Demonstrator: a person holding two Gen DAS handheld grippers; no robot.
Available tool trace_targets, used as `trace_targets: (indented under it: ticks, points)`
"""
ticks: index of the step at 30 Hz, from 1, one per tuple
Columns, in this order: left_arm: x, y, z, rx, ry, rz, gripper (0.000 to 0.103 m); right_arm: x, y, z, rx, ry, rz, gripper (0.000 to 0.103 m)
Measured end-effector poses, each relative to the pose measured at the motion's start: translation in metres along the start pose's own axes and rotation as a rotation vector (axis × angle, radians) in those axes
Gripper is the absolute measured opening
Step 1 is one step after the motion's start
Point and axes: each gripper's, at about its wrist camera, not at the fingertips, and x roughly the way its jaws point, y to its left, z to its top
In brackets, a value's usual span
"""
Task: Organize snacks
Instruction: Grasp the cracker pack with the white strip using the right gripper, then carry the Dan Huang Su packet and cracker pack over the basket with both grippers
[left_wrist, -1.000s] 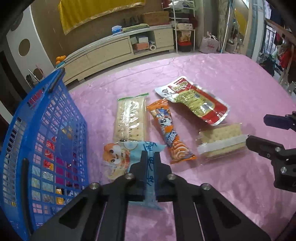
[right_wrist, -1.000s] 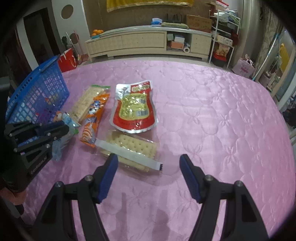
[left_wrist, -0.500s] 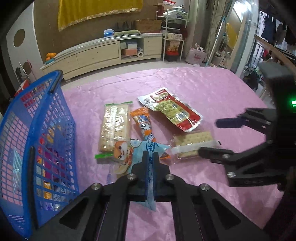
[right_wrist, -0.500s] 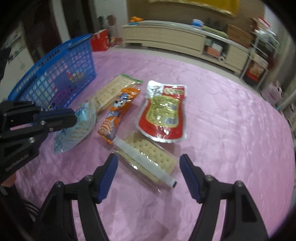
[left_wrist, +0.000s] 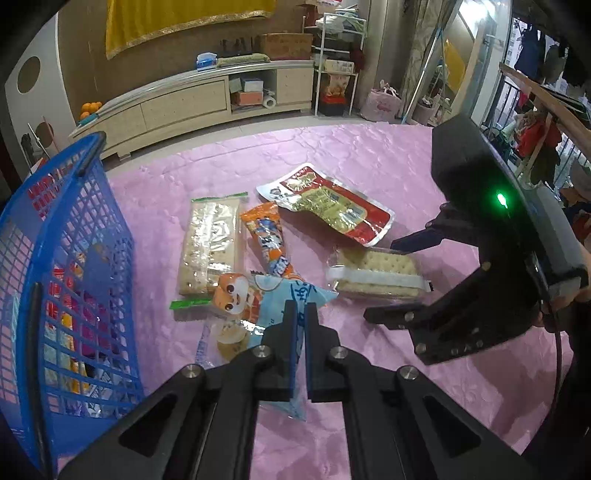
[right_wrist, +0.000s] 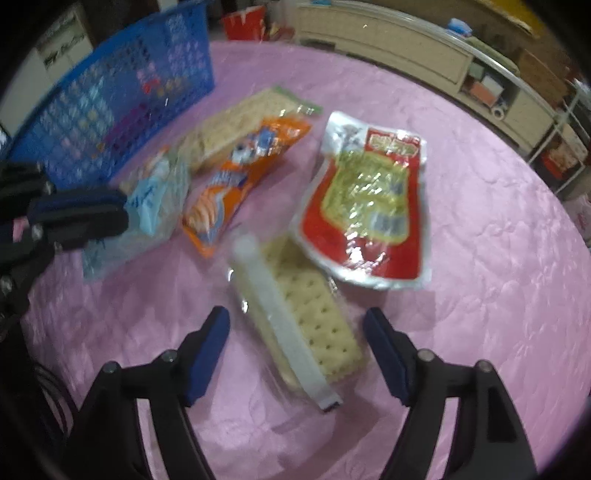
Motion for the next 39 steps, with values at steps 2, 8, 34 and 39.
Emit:
trace_targets:
  ticks: [2, 8, 34, 39]
  points:
    - [0.0, -0.002, -0.001, 0.003, 0.003, -0.002, 0.002, 0.0, 0.006, -0.003, -0.014, -0.003, -0.001, 0.079]
    - [-0.003, -0.004, -0.002, -0.003, 0.002, -0.002, 0.002, -0.007, 0.008, -0.008, 0.032, -0.054, -0.033, 0.058]
    - [-0.095, -0.004, -0.016, -0.022, -0.181, -0.046, 0.002, -0.143, 0.094, -0.029, 0.245, -0.303, -0.243, 0.05]
    - [-0.129, 0.004, -0.016, -0.025, -0.241, -0.061, 0.002, -0.172, 0.109, -0.03, 0.244, -0.346, -0.281, 0.05]
